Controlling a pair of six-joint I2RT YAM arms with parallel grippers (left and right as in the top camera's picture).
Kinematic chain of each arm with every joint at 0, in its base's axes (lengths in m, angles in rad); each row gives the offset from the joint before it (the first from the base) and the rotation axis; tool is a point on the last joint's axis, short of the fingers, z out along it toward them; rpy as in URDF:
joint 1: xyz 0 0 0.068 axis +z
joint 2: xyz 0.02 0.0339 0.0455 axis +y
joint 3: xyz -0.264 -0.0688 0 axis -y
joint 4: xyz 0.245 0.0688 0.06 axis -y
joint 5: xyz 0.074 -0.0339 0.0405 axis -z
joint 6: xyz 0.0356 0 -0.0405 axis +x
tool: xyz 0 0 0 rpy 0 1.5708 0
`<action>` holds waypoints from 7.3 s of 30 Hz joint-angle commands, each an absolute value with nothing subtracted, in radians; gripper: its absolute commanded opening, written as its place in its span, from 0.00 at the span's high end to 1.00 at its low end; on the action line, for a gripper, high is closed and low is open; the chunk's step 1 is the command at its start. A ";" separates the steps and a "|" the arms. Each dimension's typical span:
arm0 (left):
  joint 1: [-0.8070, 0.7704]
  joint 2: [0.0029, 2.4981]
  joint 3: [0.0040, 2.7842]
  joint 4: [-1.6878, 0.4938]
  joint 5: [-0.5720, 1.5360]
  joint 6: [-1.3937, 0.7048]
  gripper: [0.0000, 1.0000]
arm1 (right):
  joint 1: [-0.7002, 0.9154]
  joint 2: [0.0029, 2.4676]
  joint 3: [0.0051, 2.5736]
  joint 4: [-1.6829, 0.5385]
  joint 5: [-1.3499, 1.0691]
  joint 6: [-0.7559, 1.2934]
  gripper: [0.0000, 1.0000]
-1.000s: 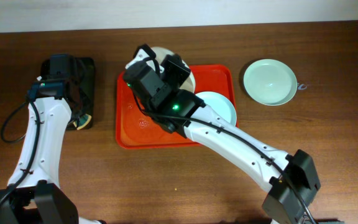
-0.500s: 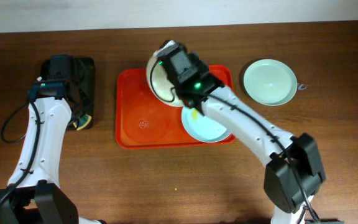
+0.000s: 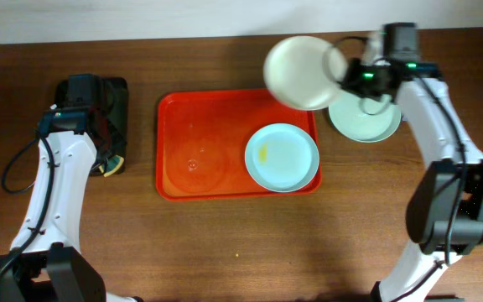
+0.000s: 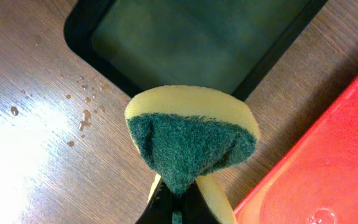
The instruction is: Clean dirty plates on tray and stack at the side
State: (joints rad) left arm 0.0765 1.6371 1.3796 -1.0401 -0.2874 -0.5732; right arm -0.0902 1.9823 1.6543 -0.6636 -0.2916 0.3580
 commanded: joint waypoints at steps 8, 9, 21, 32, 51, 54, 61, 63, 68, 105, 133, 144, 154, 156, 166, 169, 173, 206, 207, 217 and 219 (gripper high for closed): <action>0.081 1.631 1.375 -1.011 -0.231 -0.591 1.00 | -0.262 1.989 1.450 -0.592 0.042 0.436 0.96; 0.081 1.631 1.375 -1.011 -0.231 -0.591 1.00 | -0.262 1.989 1.442 -0.582 0.047 0.436 0.96; 0.081 1.632 1.375 -1.003 -0.231 -0.591 1.00 | -0.198 1.612 1.439 -0.719 -0.204 0.380 0.14; 0.081 1.640 1.375 -1.004 -0.223 -0.591 1.00 | 0.203 1.863 1.400 -0.839 -0.203 0.389 0.34; 0.081 1.640 1.375 -1.008 -0.224 -0.590 1.00 | 0.269 1.920 1.290 -0.906 -0.030 0.624 0.45; 0.081 1.640 1.375 -1.008 -0.224 -0.590 1.00 | 0.269 1.920 1.290 -0.901 -0.053 0.623 0.46; 0.081 1.640 1.375 -1.008 -0.224 -0.590 1.00 | 0.269 1.920 1.287 -0.893 -0.052 0.623 0.55; 0.081 1.640 1.375 -1.008 -0.224 -0.590 1.00 | 0.274 1.920 1.272 -0.879 -0.052 0.623 0.56; 0.081 1.640 1.375 -1.008 -0.224 -0.591 1.00 | 0.324 1.920 1.247 -0.812 -0.059 0.635 0.57; 0.024 1.795 1.375 -0.730 0.300 -0.335 1.00 | 0.480 2.086 1.328 -0.411 -0.174 0.396 0.91; -0.277 2.069 1.712 -0.884 -0.028 -0.353 1.00 | 0.479 2.086 1.328 -0.451 -0.176 0.337 0.94; -0.272 2.201 1.584 -0.846 0.071 -0.350 1.00 | 0.478 2.086 1.328 -0.438 -0.176 0.337 0.94; -0.226 2.025 1.608 -0.966 -0.323 -0.482 1.00 | 0.478 2.086 1.328 -0.456 -0.172 0.337 0.94; -0.227 1.951 1.608 -0.982 -0.178 -0.477 1.00 | 0.478 2.086 1.328 -0.455 -0.171 0.337 0.93; -0.263 1.968 1.320 -0.791 0.107 -0.380 1.00 | 0.478 2.086 1.328 -0.445 -0.172 0.337 0.93; -0.263 1.969 1.258 -0.738 -0.110 -0.396 1.00 | 0.478 2.086 1.328 -0.448 -0.172 0.337 0.92; -0.252 1.964 1.319 -0.818 -0.319 -0.434 1.00 | 0.478 2.086 1.328 -0.464 -0.173 0.337 0.92; 0.042 1.681 1.470 -1.120 -0.311 -0.504 1.00 | 0.876 2.064 2.003 -0.962 1.042 -0.291 0.96; 0.042 1.681 1.470 -1.122 -0.311 -0.504 1.00 | 0.841 2.070 1.994 -1.038 0.838 -0.297 0.96; 0.042 1.681 1.468 -1.122 -0.311 -0.504 1.00 | 0.215 1.974 1.993 -1.032 -0.016 -0.196 0.96; 0.042 1.681 1.462 -1.116 -0.311 -0.504 1.00 | 0.004 2.018 1.988 -1.053 -0.349 -0.194 0.96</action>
State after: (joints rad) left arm 0.0380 1.6848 1.4750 -1.1213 -0.2966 -0.4915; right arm 0.1684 2.0045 1.9926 -1.0374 0.1272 -0.2287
